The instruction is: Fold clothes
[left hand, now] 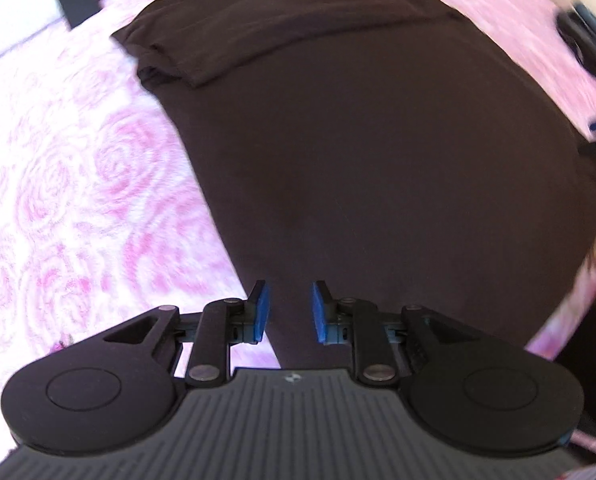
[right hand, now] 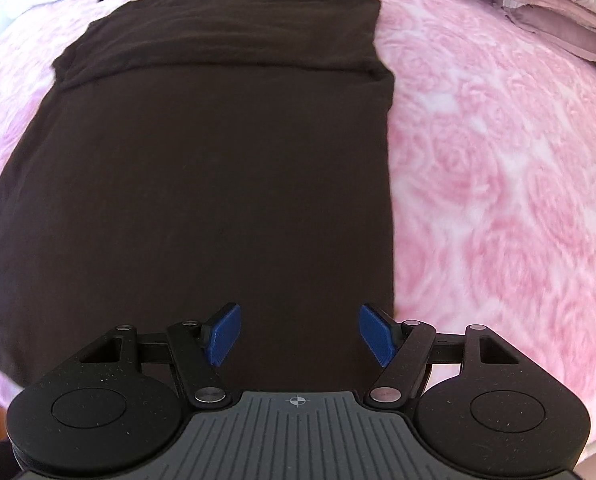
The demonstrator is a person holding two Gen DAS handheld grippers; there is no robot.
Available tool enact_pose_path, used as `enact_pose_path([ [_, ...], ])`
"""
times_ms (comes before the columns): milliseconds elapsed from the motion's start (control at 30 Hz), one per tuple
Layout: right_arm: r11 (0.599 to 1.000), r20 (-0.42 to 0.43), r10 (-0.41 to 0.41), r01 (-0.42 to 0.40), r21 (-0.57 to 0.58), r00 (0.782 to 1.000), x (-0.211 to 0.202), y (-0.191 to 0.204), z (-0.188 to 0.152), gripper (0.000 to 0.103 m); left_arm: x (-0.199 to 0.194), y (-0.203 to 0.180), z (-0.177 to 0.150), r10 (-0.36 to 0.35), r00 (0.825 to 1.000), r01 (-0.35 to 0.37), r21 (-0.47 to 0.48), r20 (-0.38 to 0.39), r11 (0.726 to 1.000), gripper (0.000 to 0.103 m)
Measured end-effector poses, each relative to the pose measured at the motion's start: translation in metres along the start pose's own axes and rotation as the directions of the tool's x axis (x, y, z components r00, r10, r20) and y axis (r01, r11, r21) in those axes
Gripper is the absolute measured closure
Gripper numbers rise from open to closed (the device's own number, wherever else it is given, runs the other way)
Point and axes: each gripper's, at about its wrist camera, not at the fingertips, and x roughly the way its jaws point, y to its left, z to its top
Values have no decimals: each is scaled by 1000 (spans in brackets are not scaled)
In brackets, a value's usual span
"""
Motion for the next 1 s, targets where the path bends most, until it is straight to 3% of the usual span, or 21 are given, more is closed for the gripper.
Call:
enact_pose_path([
  [267, 985, 48, 79, -70, -159, 996, -21, 19, -32, 33, -21, -67, -34, 70, 997, -73, 157, 28, 985, 78],
  [400, 977, 86, 137, -120, -177, 987, -36, 11, -51, 33, -36, -98, -54, 120, 993, -121, 132, 15, 984, 78],
  [533, 978, 133, 160, -139, -153, 978, -61, -2, -66, 33, -57, -132, -62, 154, 988, -155, 111, 19, 982, 76],
  [667, 970, 166, 166, -130, -204, 972, -95, -5, -76, 33, -77, -154, -70, 173, 984, -175, 74, 26, 982, 75],
  [833, 963, 213, 163, -108, -245, 963, -146, -7, -78, 33, -84, -179, -83, 169, 986, -169, 124, 14, 978, 75],
  [1000, 953, 219, 171, -105, -286, 961, -160, 6, -83, 33, -68, -176, -93, 150, 989, -150, 160, 9, 976, 75],
])
